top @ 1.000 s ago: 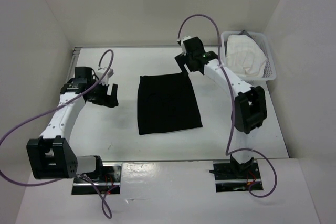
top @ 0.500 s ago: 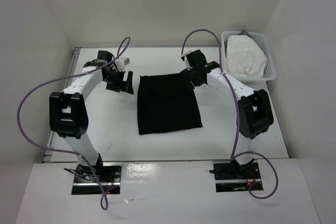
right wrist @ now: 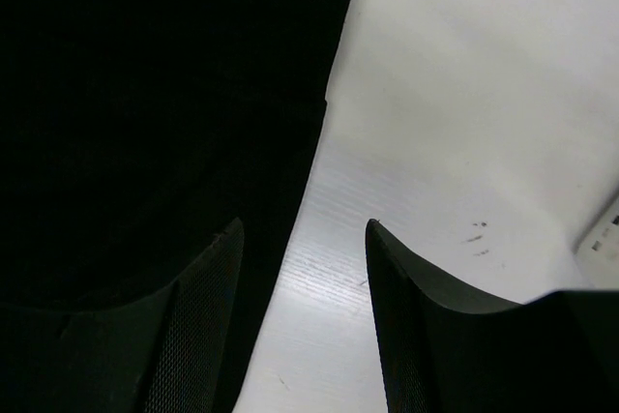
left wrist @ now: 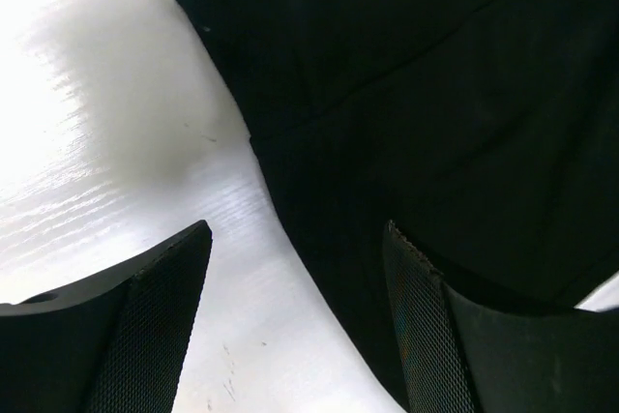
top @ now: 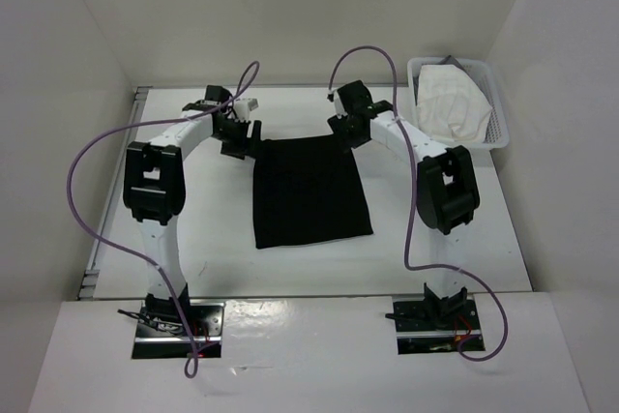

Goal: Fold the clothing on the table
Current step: Fold the skirt

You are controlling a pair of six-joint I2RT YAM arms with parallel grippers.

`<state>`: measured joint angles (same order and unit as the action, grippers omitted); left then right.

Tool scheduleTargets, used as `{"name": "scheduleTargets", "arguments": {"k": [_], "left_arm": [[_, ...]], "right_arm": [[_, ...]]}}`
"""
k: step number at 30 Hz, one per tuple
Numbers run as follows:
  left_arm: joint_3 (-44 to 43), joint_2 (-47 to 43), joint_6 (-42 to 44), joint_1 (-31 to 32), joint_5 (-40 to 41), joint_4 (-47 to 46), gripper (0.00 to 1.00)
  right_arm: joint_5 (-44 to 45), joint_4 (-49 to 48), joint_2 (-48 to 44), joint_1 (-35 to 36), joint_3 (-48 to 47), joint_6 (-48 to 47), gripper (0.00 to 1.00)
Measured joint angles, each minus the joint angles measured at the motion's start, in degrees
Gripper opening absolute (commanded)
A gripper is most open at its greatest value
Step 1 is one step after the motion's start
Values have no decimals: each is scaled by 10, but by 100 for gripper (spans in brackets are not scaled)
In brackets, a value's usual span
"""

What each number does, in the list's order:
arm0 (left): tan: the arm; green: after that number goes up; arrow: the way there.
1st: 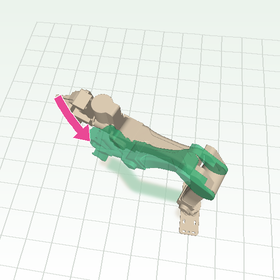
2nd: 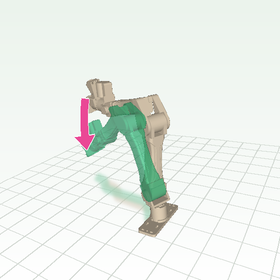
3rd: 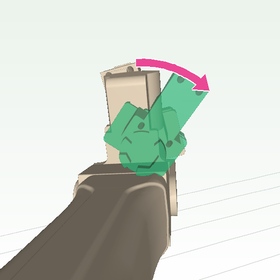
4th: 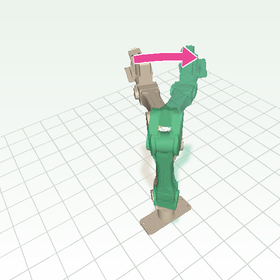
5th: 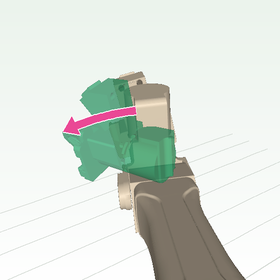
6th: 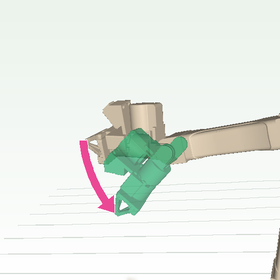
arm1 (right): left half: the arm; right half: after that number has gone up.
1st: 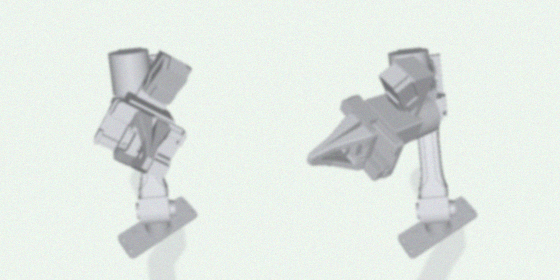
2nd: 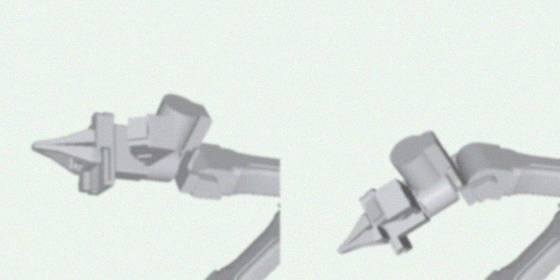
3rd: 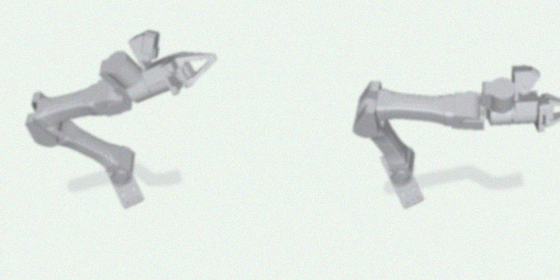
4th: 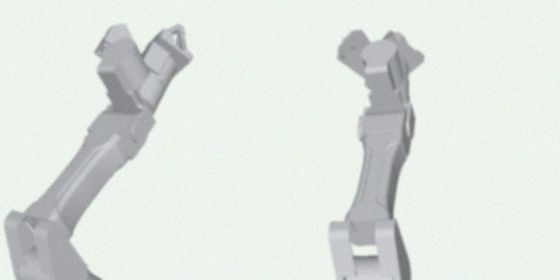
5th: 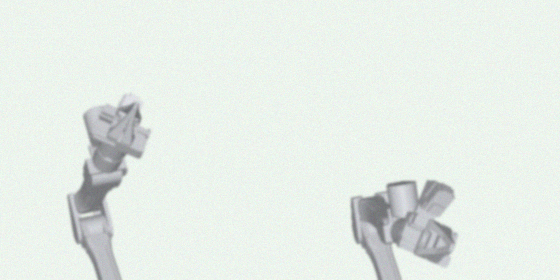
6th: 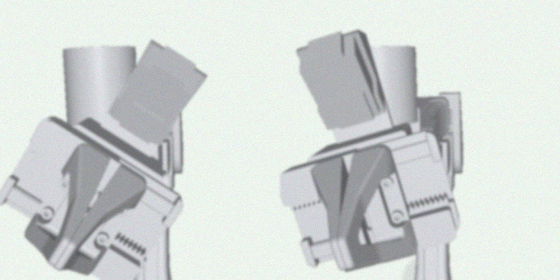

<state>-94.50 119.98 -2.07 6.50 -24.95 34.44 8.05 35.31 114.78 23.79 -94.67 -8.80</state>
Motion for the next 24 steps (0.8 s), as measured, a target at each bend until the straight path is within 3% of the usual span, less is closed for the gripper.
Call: {"name": "scheduleTargets", "arguments": {"k": [6,9,13,18,24], "left_arm": [[-15,34,-12,2,24,-9,77],[-39,56,-14,2,26,-19,69],[-77,85,-12,2,20,-29,48],[-120,124,-9,2,5,-31,47],[-156,148,1,2,-7,-24,53]], "right_arm": [[-24,8,18,-15,-32,2,59],[-30,7,19,-25,-40,2,59],[-38,11,19,-37,-41,2,59],[-42,17,19,-47,-41,-1,59],[-43,24,18,-53,-50,-1,59]]}}
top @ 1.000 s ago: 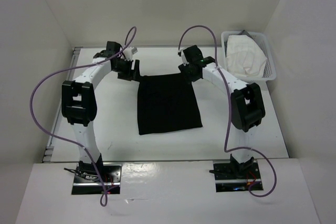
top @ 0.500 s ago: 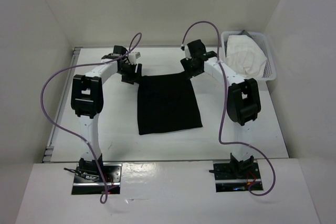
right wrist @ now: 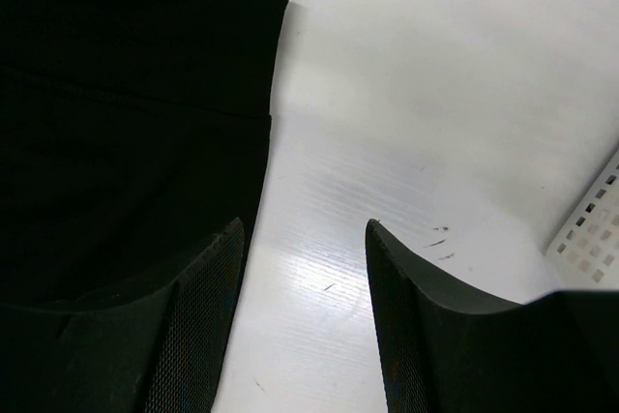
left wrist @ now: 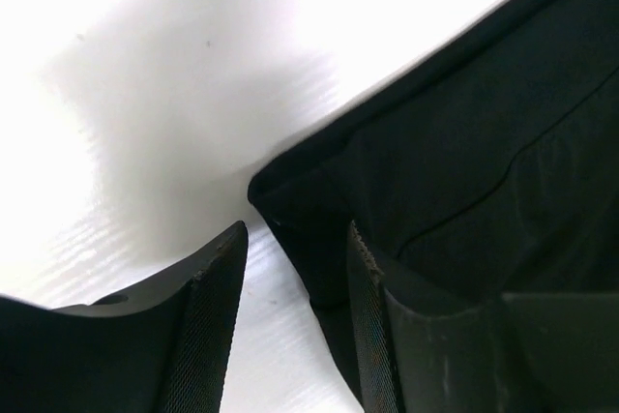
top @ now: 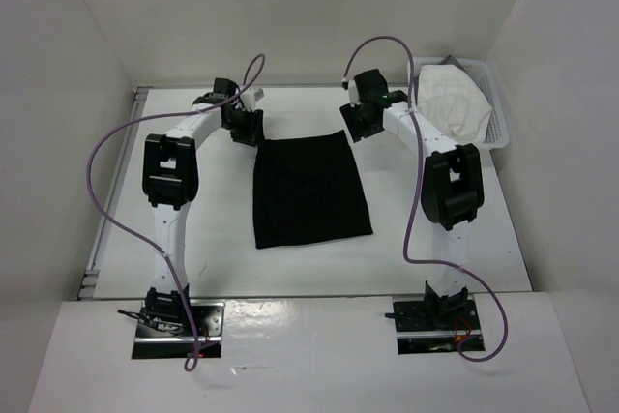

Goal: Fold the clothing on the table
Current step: Fold the skirt

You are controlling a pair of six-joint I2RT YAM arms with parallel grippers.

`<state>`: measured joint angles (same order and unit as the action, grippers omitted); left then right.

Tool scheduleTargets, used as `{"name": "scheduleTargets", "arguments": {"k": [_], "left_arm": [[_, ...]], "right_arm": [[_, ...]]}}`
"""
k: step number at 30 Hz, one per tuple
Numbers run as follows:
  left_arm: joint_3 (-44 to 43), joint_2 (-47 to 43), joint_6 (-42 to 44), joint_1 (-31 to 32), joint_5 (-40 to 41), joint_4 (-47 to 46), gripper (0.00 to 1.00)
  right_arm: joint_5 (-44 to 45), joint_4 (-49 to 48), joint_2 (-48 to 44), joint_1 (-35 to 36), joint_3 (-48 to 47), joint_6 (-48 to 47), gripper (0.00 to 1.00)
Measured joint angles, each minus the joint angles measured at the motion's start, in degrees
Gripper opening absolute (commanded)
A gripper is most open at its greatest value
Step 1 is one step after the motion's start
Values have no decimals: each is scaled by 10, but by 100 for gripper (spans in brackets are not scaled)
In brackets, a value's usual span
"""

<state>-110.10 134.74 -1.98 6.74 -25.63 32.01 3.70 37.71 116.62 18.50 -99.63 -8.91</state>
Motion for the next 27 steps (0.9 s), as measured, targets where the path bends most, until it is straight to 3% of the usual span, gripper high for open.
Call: {"name": "scheduleTargets", "arguments": {"k": [3,7,14,16,27], "left_arm": [[-11,6,3,-2,-2,2,53],[-18,11,6,-2,-3,7,46],[12,3,22,-5,-12,-10,18],[23,-5,32,-7,-13,-7,14],[44,-26,68,-19,1,30,14]], "right_arm": [[-1,2,0,-2,-8,0,59],[-2,6,1,-3,-23,0,59],[-36,14,39,-6,-67,-1,59],[-63,22,67,-10,-94,-1,64],[-181,82,210,-59,-262,-4,64]]}}
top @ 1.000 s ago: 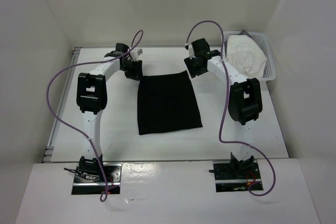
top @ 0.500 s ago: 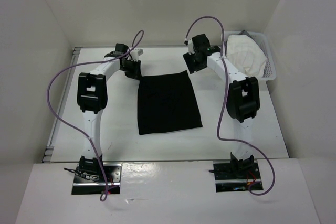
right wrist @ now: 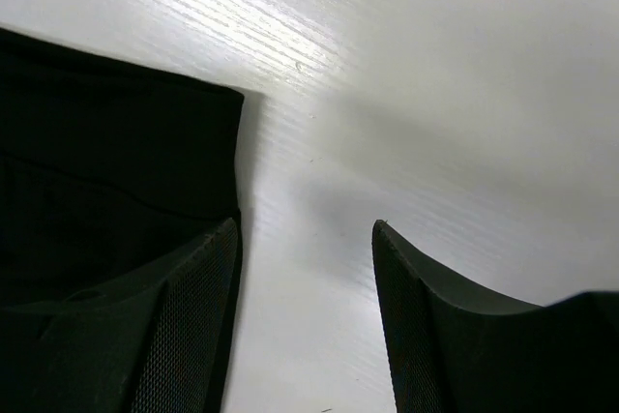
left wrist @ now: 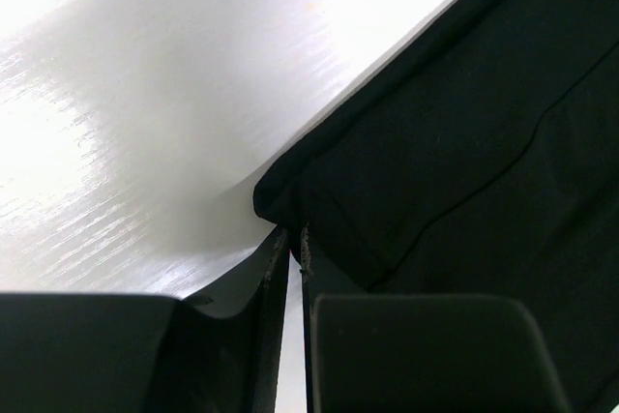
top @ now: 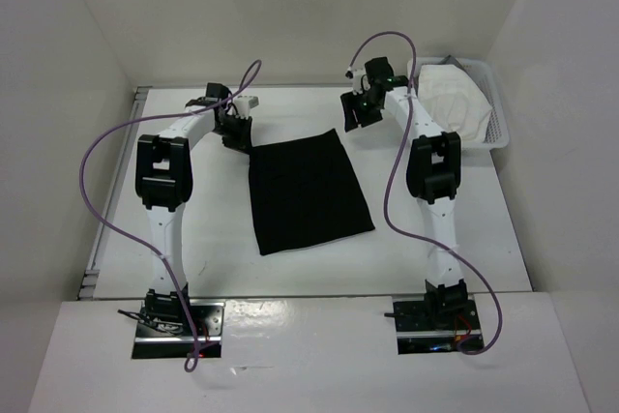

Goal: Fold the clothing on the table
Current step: Fold the skirt

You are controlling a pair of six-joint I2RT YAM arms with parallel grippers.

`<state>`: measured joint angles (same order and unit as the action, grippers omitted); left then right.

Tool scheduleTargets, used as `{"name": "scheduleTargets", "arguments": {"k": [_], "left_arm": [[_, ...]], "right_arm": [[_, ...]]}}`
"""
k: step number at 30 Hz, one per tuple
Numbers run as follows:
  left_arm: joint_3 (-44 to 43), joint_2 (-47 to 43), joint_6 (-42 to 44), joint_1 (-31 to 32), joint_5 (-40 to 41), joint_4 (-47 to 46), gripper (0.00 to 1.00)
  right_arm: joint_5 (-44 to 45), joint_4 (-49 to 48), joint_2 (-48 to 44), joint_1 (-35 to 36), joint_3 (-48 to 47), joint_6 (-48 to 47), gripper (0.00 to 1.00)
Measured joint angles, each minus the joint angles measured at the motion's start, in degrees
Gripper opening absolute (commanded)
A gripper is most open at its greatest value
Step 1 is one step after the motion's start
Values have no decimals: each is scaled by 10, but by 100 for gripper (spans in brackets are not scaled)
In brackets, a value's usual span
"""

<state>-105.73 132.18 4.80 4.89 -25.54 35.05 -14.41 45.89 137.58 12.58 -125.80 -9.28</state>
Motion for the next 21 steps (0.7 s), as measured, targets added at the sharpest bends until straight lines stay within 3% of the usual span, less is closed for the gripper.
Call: {"name": "scheduleTargets", "arguments": {"k": [7,21], "left_arm": [[0,-1,11,-1,6,3,14],[-7,-2,23,13,32,12,15]], "right_arm": [[-64,43,105,-6,-131,-11,64],[-124,82,159,20,-201,-24,62]]}}
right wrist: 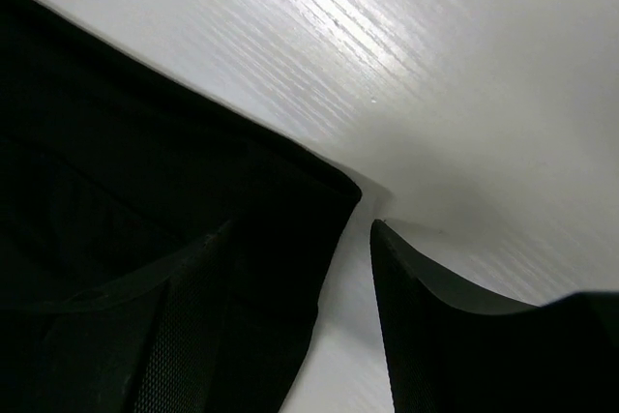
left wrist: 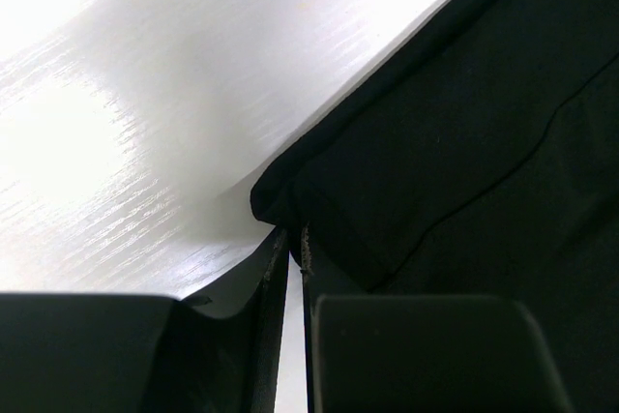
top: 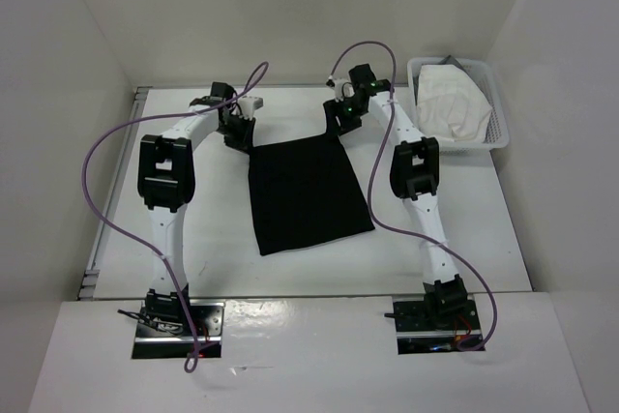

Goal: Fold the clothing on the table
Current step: Fold the skirt

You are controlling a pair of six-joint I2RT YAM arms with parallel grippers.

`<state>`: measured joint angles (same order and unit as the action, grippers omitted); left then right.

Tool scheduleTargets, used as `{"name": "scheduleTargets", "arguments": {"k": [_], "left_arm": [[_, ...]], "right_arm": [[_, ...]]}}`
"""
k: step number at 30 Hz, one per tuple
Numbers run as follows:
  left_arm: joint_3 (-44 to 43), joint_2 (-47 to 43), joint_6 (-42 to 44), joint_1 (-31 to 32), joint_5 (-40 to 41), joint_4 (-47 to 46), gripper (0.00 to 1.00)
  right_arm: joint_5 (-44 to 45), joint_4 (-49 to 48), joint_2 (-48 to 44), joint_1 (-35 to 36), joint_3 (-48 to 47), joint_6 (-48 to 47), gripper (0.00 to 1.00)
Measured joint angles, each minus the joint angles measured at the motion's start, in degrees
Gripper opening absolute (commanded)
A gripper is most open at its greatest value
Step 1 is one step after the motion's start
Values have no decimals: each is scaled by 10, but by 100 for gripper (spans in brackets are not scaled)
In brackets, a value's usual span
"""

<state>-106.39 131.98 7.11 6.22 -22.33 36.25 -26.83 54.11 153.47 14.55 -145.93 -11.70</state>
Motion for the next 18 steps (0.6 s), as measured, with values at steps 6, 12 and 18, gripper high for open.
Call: {"name": "scheduleTargets", "arguments": {"k": [6,12,18], "left_arm": [[-6,0,5,6,11,9,15],[-10,0,8,11,17,15,15],[-15,0,18,13,22,20,15]], "right_arm": [[-12,6,15,0,-20,0,60],[-13,10,18,0,-24,-2,50],[-16,11,35,0,-48,-2,37]]}}
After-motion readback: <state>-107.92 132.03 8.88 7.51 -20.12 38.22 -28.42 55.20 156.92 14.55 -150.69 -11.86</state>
